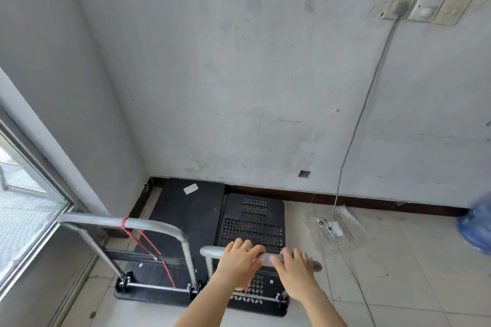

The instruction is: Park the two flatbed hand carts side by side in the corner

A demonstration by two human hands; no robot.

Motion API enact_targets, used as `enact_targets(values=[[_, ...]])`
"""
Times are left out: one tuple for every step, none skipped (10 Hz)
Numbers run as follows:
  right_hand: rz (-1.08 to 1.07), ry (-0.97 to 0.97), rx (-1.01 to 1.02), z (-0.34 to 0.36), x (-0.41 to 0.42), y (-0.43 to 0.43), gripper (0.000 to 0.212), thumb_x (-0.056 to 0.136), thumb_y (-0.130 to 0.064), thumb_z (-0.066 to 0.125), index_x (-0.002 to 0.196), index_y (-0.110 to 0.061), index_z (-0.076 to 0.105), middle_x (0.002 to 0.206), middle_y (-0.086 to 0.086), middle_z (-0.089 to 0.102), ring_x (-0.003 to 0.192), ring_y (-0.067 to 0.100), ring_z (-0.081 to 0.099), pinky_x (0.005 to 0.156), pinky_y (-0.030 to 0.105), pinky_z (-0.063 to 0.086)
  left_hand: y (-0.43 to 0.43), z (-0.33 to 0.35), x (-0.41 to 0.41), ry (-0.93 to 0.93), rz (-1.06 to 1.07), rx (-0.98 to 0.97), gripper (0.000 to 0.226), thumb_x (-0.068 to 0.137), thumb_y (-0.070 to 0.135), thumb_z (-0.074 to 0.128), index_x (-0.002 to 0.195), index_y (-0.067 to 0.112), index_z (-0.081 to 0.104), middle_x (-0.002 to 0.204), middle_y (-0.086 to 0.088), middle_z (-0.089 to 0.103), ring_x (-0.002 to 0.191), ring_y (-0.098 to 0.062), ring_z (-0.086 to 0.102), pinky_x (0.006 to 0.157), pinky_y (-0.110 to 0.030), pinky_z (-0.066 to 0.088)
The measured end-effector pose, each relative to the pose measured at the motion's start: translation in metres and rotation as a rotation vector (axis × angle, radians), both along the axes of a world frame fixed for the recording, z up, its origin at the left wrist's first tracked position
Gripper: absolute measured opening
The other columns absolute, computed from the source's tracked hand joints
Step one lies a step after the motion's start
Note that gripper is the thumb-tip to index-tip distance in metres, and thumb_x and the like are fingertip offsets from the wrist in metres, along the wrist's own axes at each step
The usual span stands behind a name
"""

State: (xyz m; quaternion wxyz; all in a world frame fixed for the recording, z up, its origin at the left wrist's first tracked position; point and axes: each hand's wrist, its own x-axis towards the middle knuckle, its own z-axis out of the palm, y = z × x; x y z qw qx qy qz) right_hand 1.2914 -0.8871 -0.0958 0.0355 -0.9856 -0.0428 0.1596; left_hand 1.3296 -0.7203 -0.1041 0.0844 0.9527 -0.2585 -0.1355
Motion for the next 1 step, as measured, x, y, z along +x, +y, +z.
enact_targets(values=[[-0.057, 0.011, 0.018, 0.0291, 0.0063, 0.0065, 0.035, 0.098, -0.038, 0.029, 0.122, -0.017, 0.041, 0.124, 0.008, 0.047, 0.111, 0.027, 0.041, 0.087, 0.037, 0.034, 0.0041, 0.0131, 0.0178, 0.007, 0.012, 0.035, 0.053, 0.094, 0.052, 0.010, 0.135, 0.030, 0.036, 0.134, 0.003, 0.045, 0.117, -0.023, 0.039, 0.099, -0.035, 0.032]])
